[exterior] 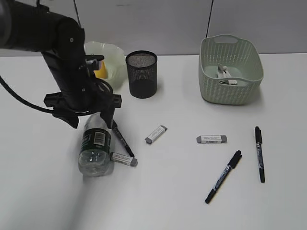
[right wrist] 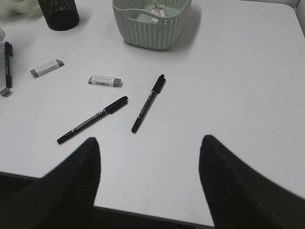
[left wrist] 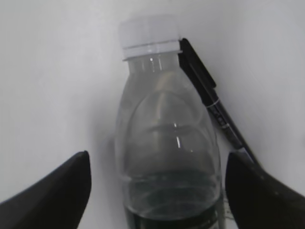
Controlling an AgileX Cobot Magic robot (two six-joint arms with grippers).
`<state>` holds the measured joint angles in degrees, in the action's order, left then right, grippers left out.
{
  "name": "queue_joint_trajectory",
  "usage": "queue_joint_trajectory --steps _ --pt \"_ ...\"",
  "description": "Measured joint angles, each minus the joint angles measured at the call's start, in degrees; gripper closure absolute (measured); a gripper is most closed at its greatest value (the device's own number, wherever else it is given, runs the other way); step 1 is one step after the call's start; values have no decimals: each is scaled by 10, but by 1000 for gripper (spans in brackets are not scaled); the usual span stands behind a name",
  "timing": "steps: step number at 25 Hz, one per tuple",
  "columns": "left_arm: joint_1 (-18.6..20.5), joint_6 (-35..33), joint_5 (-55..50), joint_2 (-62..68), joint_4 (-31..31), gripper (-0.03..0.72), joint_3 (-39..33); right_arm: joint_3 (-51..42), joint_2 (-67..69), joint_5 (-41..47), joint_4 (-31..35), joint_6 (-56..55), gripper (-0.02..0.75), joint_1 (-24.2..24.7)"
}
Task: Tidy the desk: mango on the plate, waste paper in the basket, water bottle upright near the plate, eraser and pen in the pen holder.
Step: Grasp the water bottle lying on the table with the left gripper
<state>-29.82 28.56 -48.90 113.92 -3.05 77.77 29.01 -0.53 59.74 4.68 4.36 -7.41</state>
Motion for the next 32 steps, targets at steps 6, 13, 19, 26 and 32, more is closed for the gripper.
queue_joint_trajectory --steps 6,13,19,26,32 --pt "0 1 21 11 -1 22 1 0 0 0 0 0 219 0" --pt "0 1 26 32 2 33 1 0 0 0 0 0 219 0" --pt "0 1 28 32 8 115 1 0 0 0 0 -1 219 0" --pt "0 1 25 32 8 183 1 0 0 0 0 -1 219 0" --pt "0 1 17 32 8 212 1 0 0 0 0 -1 219 0"
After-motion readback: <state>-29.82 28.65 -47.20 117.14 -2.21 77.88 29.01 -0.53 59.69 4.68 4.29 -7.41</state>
